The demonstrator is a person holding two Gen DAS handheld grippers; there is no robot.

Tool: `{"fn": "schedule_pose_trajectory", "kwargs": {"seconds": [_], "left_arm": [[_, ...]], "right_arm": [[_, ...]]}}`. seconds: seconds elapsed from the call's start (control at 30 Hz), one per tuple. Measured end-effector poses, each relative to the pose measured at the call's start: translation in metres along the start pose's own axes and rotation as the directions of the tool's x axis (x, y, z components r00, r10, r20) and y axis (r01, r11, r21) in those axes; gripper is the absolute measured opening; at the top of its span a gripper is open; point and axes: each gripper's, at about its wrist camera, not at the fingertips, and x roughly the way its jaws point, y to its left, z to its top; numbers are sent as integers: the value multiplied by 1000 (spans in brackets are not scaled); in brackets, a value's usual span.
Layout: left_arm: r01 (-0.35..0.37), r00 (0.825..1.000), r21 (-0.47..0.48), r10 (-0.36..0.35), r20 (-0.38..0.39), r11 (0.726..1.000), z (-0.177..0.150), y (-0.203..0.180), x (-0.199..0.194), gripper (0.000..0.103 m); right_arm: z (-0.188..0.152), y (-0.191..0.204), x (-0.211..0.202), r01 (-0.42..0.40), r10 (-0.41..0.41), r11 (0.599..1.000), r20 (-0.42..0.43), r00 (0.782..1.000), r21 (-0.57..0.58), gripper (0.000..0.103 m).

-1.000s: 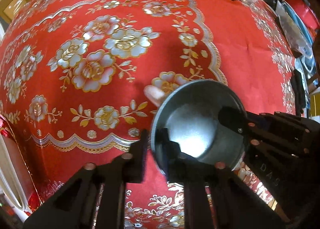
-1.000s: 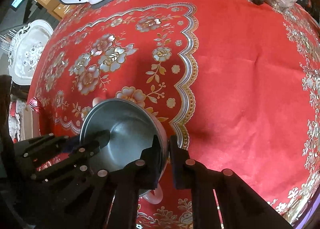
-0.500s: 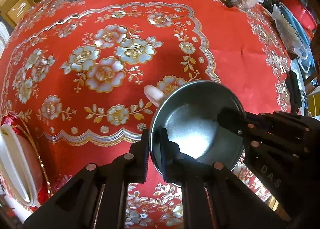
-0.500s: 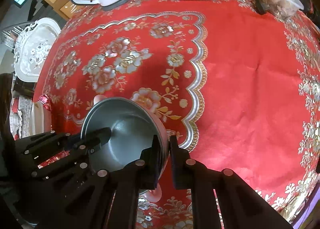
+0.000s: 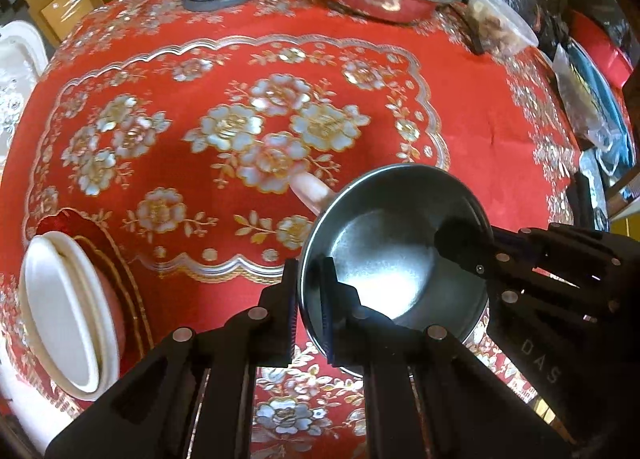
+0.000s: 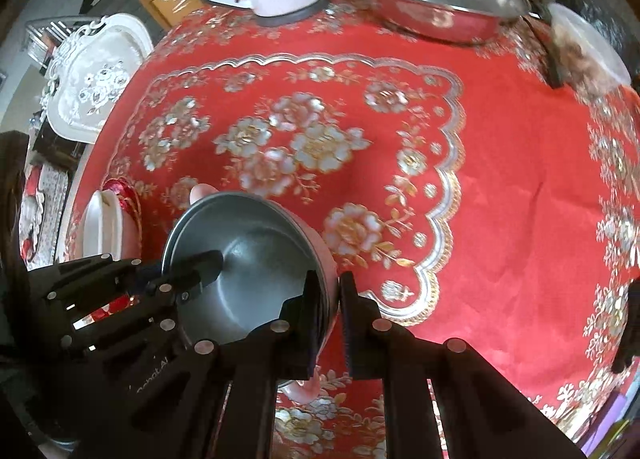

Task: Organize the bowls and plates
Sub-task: 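Lift the grey steel cup and carry it to the plate stack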

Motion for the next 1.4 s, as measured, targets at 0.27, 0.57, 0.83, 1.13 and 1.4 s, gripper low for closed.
{"fn": "schedule_pose_trajectory", "kwargs": {"seconds": [0.27,0.57,0.83,1.13,1.4], "left_arm": [[-1,999,-42,3,39,999,2,27,-19,8],[-8,997,-95,16,76,995,2,57,-37,8],[-16,995,-131,29,93,991,-1,79,-45,8],[-26,992,-173,46,113,985,-6,104,-56,8],[-44,988,-236,77,133,971,-14,141,-74,8]], "right_arm": [[15,30,-10,5,-3,998,19,1000,-57,10],[28,66,-17,5,-1,992,34,999,-124,10],[34,93,-17,3,3,985,38,999,-174,10],[41,120,-18,0,10,974,42,999,-226,10],[49,160,-19,-16,31,952,45,998,-305,10]]}}
